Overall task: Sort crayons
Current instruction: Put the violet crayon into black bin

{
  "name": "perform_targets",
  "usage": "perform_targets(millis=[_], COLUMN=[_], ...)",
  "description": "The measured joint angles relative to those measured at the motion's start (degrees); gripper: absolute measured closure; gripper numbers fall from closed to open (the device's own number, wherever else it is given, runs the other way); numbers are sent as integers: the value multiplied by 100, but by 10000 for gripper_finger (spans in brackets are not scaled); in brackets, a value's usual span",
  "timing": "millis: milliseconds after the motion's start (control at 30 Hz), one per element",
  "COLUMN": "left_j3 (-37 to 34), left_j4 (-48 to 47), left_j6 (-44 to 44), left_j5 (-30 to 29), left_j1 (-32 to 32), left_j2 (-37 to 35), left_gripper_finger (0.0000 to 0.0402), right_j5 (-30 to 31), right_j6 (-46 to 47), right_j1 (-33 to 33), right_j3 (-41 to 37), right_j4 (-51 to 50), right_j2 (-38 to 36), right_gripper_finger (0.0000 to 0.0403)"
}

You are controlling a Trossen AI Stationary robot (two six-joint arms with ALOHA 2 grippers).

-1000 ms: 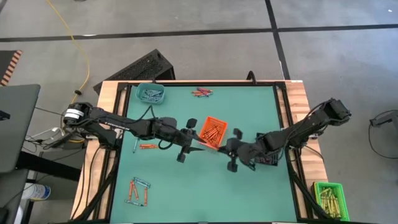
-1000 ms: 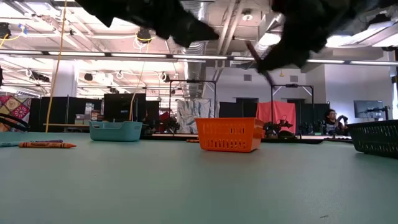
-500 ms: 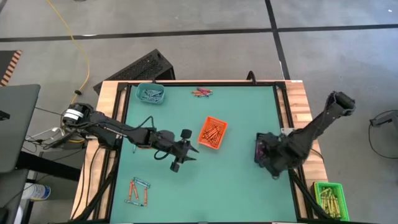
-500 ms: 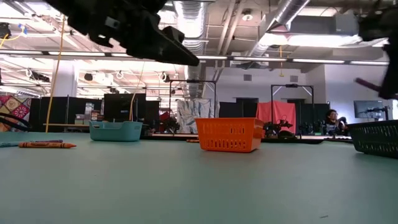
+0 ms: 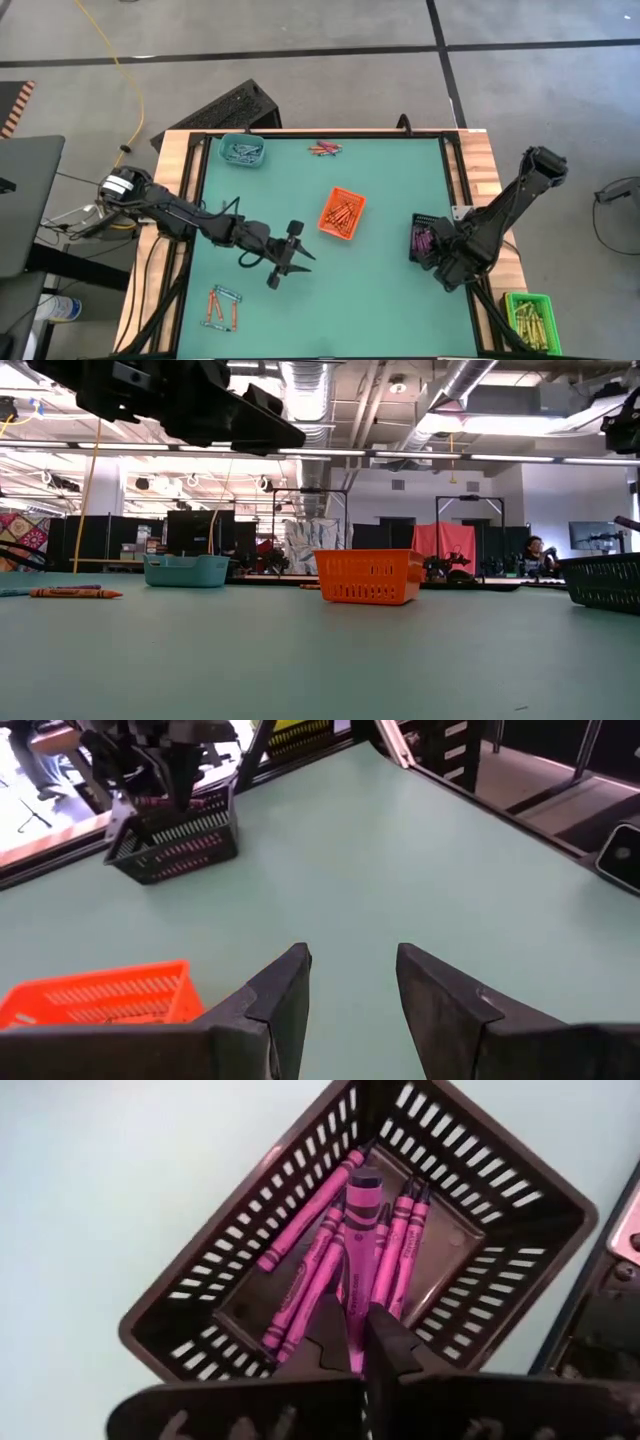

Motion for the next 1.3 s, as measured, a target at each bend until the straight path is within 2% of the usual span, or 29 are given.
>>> perform_targets(millis=[133, 567, 700, 900, 1000, 1100, 1233, 1300], left_j3=[0, -2, -2, -2, 5, 151, 439, 504], left_j4=[-50, -95, -197, -553, -1210, -2580, -4657, -5566], left_j6=[-54, -408, -461, -462, -395, -513, -1333, -1939], left_j5=[0, -2, -119, -675, -1099, -1915, -3079, -3432], left_j1=[-99, -183, -183, -183, -183, -183, -175, -164], left_j2=[0, 0, 0, -9, -165, -491, -1031, -1322], left_gripper_finger=[262, 262, 262, 262, 262, 262, 262, 262], right_j5=[-2, -1, 1, 5, 5, 5, 191, 448], right_j6=[-15, -20, -40, -260, -419, -589, -876, -1049], right_j1=[2, 2, 24, 24, 24, 21, 21, 21], right_j3=[-7, -7, -7, -7, -6, 57, 209, 292], right_j4=[-6, -4, -4, -2, 13, -13, -35, -32], right_j2=[10, 10, 10, 10, 10, 10, 10, 10], right_gripper_finger=[379, 276, 266, 267, 270, 270, 271, 271])
